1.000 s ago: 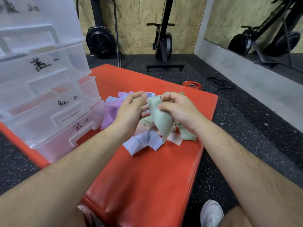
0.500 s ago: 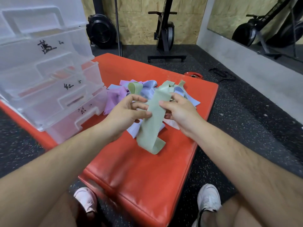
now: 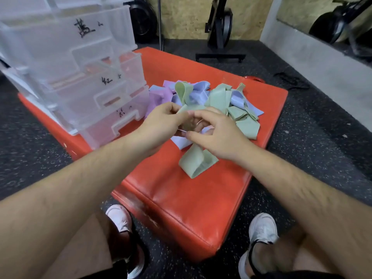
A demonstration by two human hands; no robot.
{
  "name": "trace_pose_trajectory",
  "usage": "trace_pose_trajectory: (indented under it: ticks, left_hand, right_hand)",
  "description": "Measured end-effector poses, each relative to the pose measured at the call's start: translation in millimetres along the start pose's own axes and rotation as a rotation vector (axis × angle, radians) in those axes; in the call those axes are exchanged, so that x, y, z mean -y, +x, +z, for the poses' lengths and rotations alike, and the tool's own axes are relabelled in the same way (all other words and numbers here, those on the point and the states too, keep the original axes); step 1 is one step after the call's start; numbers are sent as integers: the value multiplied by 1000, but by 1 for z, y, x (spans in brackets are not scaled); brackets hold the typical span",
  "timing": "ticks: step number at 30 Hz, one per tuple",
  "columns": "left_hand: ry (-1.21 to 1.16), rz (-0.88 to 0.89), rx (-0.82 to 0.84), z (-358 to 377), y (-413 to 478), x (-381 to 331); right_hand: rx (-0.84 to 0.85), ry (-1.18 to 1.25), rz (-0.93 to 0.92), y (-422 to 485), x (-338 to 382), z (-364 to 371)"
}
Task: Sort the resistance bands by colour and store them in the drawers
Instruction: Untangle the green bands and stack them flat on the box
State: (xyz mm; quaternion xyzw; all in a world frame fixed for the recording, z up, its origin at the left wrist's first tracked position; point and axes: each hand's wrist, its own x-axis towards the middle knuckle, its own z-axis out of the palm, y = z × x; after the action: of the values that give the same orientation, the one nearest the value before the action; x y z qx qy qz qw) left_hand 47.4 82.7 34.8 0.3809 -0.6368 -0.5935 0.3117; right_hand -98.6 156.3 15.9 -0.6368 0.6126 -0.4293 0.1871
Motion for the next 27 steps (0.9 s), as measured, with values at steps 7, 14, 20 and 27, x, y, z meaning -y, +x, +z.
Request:
trace_pose_trajectory:
  ticks: [7, 14, 20, 27]
  left_hand:
    - [210, 50, 89, -16, -4, 6]
    - [328, 69, 84, -44, -9, 13]
    - [333, 85, -37, -66, -11, 24]
    - [370, 31, -65, -88, -9, 46]
  right_hand:
    - [232, 194, 186, 12, -10, 1]
    - [322, 146, 198, 13, -8, 23]
    - [501, 180, 273, 15, -1, 11]
    - [638, -20, 334, 15, -17, -21]
